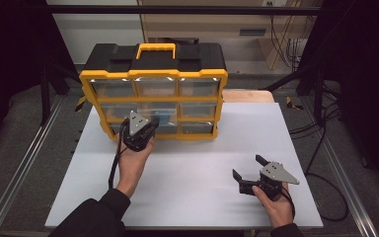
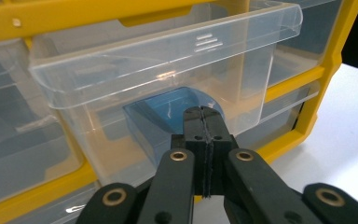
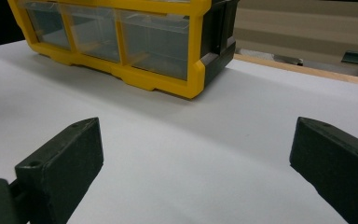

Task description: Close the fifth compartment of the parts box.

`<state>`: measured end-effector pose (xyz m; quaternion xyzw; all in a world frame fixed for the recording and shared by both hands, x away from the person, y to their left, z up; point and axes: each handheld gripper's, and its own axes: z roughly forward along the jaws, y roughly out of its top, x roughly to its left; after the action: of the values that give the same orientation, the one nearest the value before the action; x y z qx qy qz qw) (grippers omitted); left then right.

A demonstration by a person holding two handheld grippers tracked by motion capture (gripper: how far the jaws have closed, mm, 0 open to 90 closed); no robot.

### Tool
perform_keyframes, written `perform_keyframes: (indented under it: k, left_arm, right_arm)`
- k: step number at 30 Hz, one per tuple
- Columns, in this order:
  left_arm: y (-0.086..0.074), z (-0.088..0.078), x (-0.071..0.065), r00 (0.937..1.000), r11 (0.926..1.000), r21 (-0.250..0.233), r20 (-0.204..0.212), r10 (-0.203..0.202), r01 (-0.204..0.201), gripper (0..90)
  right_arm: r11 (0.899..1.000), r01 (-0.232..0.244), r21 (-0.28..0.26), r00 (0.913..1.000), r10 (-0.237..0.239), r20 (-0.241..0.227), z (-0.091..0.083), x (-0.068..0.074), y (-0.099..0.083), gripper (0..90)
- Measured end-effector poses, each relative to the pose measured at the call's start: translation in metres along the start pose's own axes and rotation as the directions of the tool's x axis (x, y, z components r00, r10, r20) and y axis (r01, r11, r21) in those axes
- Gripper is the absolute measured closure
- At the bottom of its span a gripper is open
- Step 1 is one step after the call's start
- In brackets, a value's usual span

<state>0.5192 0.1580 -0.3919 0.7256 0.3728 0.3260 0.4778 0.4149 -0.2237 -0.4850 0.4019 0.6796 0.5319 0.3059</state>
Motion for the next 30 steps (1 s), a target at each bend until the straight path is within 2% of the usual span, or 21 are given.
perform_keyframes:
  k: [2,12,22,30]
  left_arm:
    - [0.0003,0.0015,-0.0001,0.9999,0.9999,0.002,-0.006,0.013,-0.013,89.9]
    - [0.0002,0.0044,0.0013,0.9999,0.9999,0.005,-0.008,0.013,-0.013,89.9]
    - [0.0003,0.0084,0.0011,0.9986,0.9988,0.016,-0.023,0.047,-0.046,89.9]
    - [-0.0001,0.0108,0.0013,0.9987,0.9986,0.022,-0.019,0.048,-0.047,89.9]
  right_arm:
    - [1.000,0.000,-0.003,1.0000,0.000,-0.001,-0.0004,-0.0001,0.0001,2.8]
    - [1.000,-0.002,-0.004,1.0000,0.002,0.002,-0.0005,-0.0001,-0.0002,2.8]
    - [1.000,0.005,-0.004,1.0000,-0.005,0.002,0.0001,0.0003,-0.0003,2.7]
    - [1.000,0.007,-0.005,1.0000,-0.007,-0.005,0.0005,0.0002,-0.0005,2.9]
